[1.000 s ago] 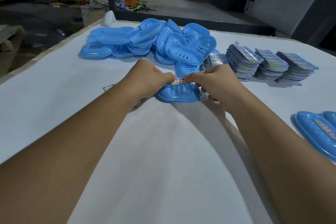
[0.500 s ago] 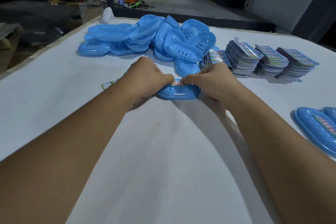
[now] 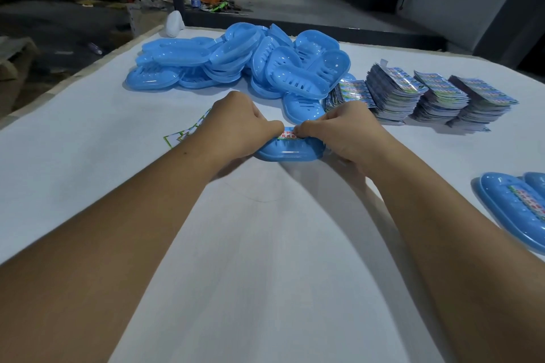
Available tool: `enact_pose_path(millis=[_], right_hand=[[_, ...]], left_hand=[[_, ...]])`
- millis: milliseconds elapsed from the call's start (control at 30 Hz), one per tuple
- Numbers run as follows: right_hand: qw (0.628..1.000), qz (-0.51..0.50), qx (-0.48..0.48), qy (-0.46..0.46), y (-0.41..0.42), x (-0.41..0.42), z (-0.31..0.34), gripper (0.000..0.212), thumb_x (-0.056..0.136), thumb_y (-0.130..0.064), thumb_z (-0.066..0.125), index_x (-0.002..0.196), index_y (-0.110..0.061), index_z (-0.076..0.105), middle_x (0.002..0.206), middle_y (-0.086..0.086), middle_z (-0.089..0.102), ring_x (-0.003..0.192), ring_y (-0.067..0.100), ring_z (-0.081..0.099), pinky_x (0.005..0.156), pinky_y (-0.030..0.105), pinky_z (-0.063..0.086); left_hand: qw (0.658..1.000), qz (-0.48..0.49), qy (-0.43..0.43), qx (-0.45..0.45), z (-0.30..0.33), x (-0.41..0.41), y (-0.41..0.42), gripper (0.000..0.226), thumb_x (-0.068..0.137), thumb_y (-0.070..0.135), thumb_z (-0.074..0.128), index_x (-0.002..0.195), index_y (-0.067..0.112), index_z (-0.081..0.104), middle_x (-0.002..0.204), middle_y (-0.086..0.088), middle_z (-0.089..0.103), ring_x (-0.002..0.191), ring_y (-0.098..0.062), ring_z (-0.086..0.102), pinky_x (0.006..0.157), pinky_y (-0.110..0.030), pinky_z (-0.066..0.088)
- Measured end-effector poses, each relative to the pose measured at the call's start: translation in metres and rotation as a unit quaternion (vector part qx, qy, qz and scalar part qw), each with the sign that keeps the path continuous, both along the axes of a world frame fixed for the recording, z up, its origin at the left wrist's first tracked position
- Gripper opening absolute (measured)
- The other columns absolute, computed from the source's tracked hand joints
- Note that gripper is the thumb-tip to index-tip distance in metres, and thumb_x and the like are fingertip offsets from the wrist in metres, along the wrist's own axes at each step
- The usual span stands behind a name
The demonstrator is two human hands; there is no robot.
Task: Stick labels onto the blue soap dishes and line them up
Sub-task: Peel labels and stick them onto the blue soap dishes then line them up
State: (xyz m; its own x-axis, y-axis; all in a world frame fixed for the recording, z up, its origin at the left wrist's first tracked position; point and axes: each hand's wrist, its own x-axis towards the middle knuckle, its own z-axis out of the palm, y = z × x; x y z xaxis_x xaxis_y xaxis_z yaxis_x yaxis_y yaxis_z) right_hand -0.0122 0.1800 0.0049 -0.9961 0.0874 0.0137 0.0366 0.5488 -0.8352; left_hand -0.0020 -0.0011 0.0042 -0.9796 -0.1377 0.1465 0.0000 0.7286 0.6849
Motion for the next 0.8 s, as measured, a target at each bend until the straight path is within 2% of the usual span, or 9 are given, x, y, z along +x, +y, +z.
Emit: enact_pose_path(millis=[133, 233, 333, 400, 467, 567, 633, 733, 800], right_hand=[[1.0, -0.001, 0.013, 0.004, -0.0004, 0.0, 0.0002, 0.041, 0.067, -0.034, 0.086, 0.079, 0.002, 0.072, 0.046, -0.005, 0.043, 0.034, 0.009, 0.031, 0.033, 0.014, 0.021], [0.999, 0.011, 0.037, 0.009, -0.0009, 0.0011, -0.0005, 0.034, 0.065, -0.04, 0.085, 0.074, -0.01, 0.073, 0.052, -0.003, 0.043, 0.041, 0.011, 0.032, 0.038, 0.017, 0.024], [0.998, 0.032, 0.057, 0.025, -0.0003, 0.0012, -0.0018, 0.046, 0.065, -0.047, 0.086, 0.067, -0.006, 0.067, 0.058, 0.0, 0.045, 0.053, 0.013, 0.035, 0.052, 0.025, 0.031], [0.997, 0.033, 0.065, 0.034, -0.0001, 0.0011, -0.0032, 0.061, 0.065, -0.052, 0.086, 0.073, 0.004, 0.065, 0.061, 0.001, 0.048, 0.057, 0.014, 0.039, 0.058, 0.03, 0.034], [0.996, 0.029, 0.072, 0.039, -0.0003, 0.001, -0.004, 0.061, 0.065, -0.053, 0.086, 0.079, 0.004, 0.068, 0.062, 0.002, 0.052, 0.059, 0.013, 0.042, 0.059, 0.03, 0.036], [0.997, 0.029, 0.066, 0.033, -0.0007, 0.0019, -0.0031, 0.056, 0.065, -0.052, 0.088, 0.075, 0.0, 0.069, 0.062, -0.001, 0.056, 0.056, 0.011, 0.043, 0.057, 0.028, 0.038], [0.998, 0.026, 0.047, 0.023, -0.0001, 0.0026, -0.0017, 0.045, 0.065, -0.049, 0.09, 0.069, -0.011, 0.066, 0.06, -0.004, 0.056, 0.05, 0.009, 0.042, 0.05, 0.021, 0.036], [1.0, 0.015, -0.002, -0.008, 0.0018, 0.0019, 0.0008, 0.029, 0.071, -0.036, 0.09, 0.069, -0.019, 0.066, 0.046, -0.014, 0.057, 0.035, 0.001, 0.044, 0.034, 0.012, 0.03], [0.999, 0.015, -0.03, -0.029, 0.0036, 0.0012, 0.0029, 0.02, 0.076, -0.026, 0.087, 0.07, -0.021, 0.069, 0.043, -0.014, 0.057, 0.033, -0.001, 0.045, 0.033, 0.011, 0.031]], left_hand=[[1.0, -0.001, -0.001, -0.013, 0.0008, 0.0009, 0.0018, 0.027, 0.073, 0.036, 0.072, 0.073, 0.009, 0.077, 0.071, -0.008, 0.073, 0.07, -0.024, 0.065, 0.065, -0.033, 0.054], [1.0, -0.001, 0.005, -0.023, 0.0, 0.0013, 0.002, 0.024, 0.073, 0.037, 0.073, 0.067, 0.014, 0.075, 0.066, 0.001, 0.071, 0.074, -0.016, 0.067, 0.061, -0.027, 0.049], [0.999, -0.009, 0.017, -0.042, -0.001, 0.0004, 0.0021, 0.026, 0.074, 0.044, 0.077, 0.065, 0.019, 0.072, 0.069, 0.007, 0.07, 0.073, -0.008, 0.064, 0.059, -0.024, 0.047], [0.998, -0.015, 0.022, -0.06, -0.0017, -0.0003, 0.0025, 0.031, 0.075, 0.049, 0.078, 0.065, 0.022, 0.07, 0.069, 0.008, 0.069, 0.073, -0.006, 0.062, 0.057, -0.023, 0.042], [0.997, -0.016, 0.027, -0.069, -0.0019, -0.0015, 0.0025, 0.034, 0.074, 0.053, 0.079, 0.064, 0.022, 0.068, 0.069, 0.009, 0.067, 0.072, -0.006, 0.061, 0.057, -0.023, 0.041], [0.997, -0.017, 0.026, -0.068, -0.0006, -0.0007, 0.0017, 0.038, 0.073, 0.056, 0.08, 0.064, 0.022, 0.067, 0.067, 0.01, 0.066, 0.07, -0.006, 0.06, 0.055, -0.025, 0.039], [0.998, -0.017, 0.018, -0.058, 0.0006, -0.0003, 0.0007, 0.038, 0.073, 0.056, 0.081, 0.066, 0.021, 0.066, 0.068, 0.008, 0.066, 0.07, -0.008, 0.061, 0.056, -0.027, 0.042], [0.999, -0.014, 0.004, -0.042, 0.002, -0.0013, -0.0014, 0.026, 0.076, 0.044, 0.079, 0.07, 0.022, 0.067, 0.073, 0.009, 0.067, 0.074, -0.007, 0.062, 0.058, -0.027, 0.043], [0.999, -0.014, -0.001, -0.029, 0.0022, -0.0023, -0.0029, 0.019, 0.079, 0.037, 0.077, 0.073, 0.023, 0.066, 0.076, 0.011, 0.066, 0.073, -0.004, 0.06, 0.056, -0.026, 0.039]])
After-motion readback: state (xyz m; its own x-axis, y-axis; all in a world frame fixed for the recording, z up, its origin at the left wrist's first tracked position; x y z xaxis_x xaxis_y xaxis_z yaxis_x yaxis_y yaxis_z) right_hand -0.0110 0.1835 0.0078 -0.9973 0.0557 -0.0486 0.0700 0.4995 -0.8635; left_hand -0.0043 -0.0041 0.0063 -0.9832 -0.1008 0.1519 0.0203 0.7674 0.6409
